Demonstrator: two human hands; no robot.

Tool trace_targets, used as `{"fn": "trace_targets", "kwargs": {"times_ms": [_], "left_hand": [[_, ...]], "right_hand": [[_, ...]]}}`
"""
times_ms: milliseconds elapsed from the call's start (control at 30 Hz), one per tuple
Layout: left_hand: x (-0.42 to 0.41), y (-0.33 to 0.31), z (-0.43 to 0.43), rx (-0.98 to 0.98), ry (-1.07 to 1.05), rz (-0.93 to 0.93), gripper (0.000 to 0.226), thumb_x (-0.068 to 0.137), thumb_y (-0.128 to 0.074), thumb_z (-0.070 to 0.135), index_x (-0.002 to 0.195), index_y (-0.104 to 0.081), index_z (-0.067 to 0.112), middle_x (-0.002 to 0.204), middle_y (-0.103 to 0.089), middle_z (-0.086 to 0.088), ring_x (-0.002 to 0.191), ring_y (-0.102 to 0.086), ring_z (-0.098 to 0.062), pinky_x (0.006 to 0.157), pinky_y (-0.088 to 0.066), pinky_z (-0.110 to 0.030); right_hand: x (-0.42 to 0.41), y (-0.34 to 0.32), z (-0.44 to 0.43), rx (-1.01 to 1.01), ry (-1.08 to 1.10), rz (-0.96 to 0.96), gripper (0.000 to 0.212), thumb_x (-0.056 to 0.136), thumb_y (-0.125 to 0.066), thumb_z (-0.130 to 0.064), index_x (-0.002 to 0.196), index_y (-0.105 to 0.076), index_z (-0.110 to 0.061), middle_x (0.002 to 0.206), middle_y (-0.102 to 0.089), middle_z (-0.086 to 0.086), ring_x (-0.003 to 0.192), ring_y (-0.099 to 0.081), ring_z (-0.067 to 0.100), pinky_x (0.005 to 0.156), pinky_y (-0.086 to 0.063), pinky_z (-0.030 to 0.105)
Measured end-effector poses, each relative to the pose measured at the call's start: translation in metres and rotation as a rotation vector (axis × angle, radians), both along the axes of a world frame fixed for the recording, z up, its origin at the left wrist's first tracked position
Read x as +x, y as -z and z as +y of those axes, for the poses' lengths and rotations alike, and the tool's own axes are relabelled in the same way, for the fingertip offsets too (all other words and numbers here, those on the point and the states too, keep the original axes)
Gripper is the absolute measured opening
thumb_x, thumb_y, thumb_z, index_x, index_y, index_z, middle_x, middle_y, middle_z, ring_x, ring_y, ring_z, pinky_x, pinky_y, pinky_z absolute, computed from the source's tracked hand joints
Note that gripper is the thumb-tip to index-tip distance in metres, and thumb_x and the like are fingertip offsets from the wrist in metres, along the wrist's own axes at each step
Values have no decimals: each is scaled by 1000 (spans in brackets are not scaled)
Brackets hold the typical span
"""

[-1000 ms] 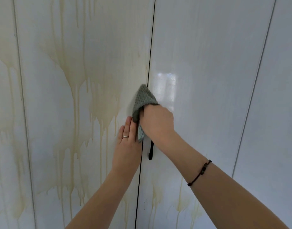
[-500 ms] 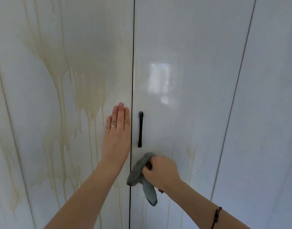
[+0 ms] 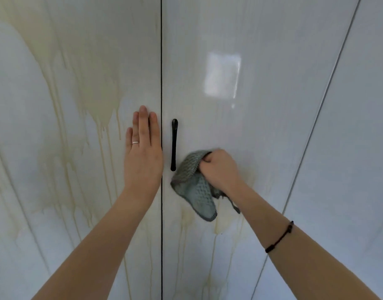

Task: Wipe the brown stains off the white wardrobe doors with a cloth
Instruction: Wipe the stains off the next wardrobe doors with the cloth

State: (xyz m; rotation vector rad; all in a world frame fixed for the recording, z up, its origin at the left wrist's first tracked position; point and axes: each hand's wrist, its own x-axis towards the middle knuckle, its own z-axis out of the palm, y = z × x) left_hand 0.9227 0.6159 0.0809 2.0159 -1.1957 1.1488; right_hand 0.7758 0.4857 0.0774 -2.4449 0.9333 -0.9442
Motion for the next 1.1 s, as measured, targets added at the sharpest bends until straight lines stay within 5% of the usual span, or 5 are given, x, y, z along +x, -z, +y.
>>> {"fn": "trace_targets", "kwargs": {"times_ms": [233,467,700,867,1100], "left_hand": [[0,-1,2,4,-33,-30,65,100,-28,-9,156,4,-4,163,8,-26,153,1,-39,123,-19,-49],[-4,-2,-3,-28,-11,42,67,96,-28,-7,157,-1,-3,164,6,-26,153,3,-39,124,-15,-51],[-2,2,-8,-63,-29,9,64,101,-33,-6,156,1,-5,163,4,-29,152,0,-42,123,-17,-51],[1,3,-4,-26,-26,-38,56,101,-7,-5,155,7,-7,162,8,-31,152,2,-43,121,-24,-53],[1,3,-6,-74,-2,-13,61,99,-22,-12,156,-1,-6,162,1,-30,152,-2,-43,122,-22,-53]], "right_hand": [[28,101,32,47,35,342,38,86,-51,-28,51,-42,-17,47,-41,-5,43,-39,12,42,-29,25],[18,-17,29,272,-210,-302,32,82,-41,-35,55,-31,-21,50,-33,-10,45,-29,7,53,-25,33],[22,63,31,689,-242,-263,84,69,-46,-91,81,-73,-13,78,-74,-3,76,-70,11,74,-57,29],[27,142,40,491,-180,102,60,90,-69,-47,46,-36,-21,31,-34,-9,31,-33,6,48,-28,30],[21,37,19,368,-146,-493,53,87,-68,-46,46,-43,-21,40,-39,-11,39,-37,4,41,-30,20]]}}
